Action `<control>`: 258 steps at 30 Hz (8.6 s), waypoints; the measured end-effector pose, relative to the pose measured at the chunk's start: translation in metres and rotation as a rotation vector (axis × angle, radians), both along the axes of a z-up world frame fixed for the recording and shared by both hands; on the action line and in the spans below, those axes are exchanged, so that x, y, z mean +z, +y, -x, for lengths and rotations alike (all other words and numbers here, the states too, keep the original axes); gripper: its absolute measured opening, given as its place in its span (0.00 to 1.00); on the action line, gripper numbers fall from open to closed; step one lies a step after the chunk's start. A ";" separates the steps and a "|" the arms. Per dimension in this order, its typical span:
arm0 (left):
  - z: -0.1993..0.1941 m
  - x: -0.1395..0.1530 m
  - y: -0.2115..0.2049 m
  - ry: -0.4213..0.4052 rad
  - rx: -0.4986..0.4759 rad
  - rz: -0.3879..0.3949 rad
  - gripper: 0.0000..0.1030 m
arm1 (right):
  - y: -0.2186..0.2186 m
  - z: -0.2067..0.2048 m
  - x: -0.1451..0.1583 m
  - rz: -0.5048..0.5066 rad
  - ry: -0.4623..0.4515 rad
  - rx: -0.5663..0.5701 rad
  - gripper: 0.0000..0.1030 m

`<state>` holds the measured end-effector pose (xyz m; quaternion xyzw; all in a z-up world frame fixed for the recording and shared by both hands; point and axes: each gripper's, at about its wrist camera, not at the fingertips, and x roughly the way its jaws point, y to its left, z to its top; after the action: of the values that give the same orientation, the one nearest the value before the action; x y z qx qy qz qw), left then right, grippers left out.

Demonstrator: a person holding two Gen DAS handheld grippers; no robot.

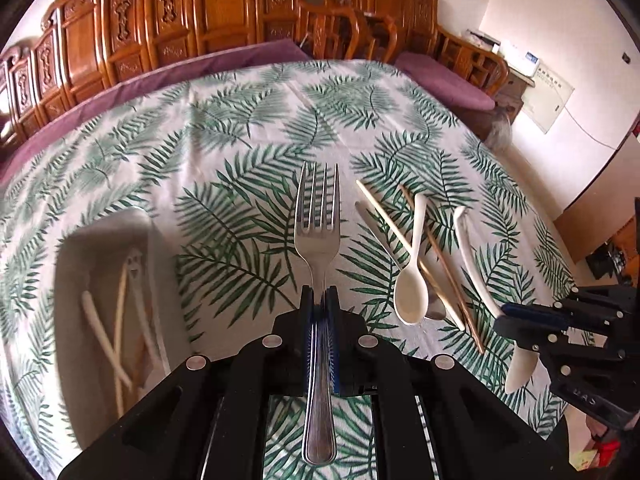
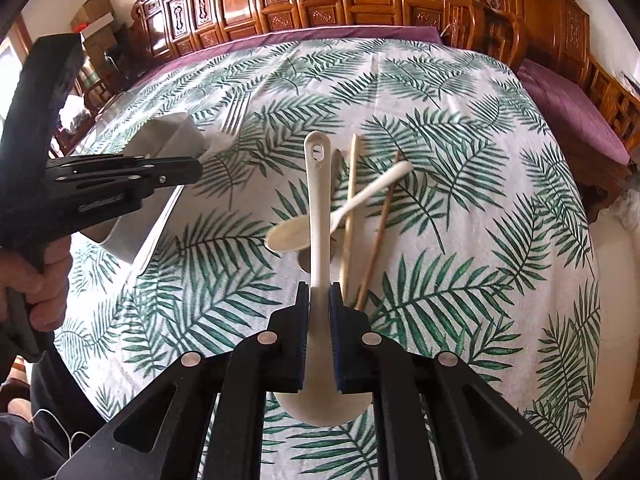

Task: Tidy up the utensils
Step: 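Carry the metal fork to the tray with the left tool while the right tool carries the white spoon, then open the left tool to drop the fork in the tray while the right tool drops the white spoon, then move both open tools from the tray back to the utensil pile, then grasp a long white plastic spoon with the left tool while the right tool reaches the chopsticks, then grasp a wooden chopstick from the pile with the right tool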

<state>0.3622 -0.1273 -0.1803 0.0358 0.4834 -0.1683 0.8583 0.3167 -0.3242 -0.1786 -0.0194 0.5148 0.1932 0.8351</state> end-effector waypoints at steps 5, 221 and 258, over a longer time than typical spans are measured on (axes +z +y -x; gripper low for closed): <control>0.011 0.015 0.013 -0.027 0.008 0.011 0.06 | 0.012 0.003 0.012 0.000 -0.018 0.013 0.11; -0.046 -0.070 -0.119 0.156 -0.339 -0.146 0.08 | -0.055 -0.016 -0.044 -0.042 -0.021 -0.149 0.22; 0.011 0.036 -0.016 -0.031 -0.176 0.031 0.06 | -0.019 -0.065 -0.061 0.064 0.039 -0.142 0.05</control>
<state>0.3512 -0.1432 -0.1444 0.0673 0.4624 -0.2501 0.8480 0.3812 -0.3437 -0.2400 -0.0055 0.5371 0.1171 0.8353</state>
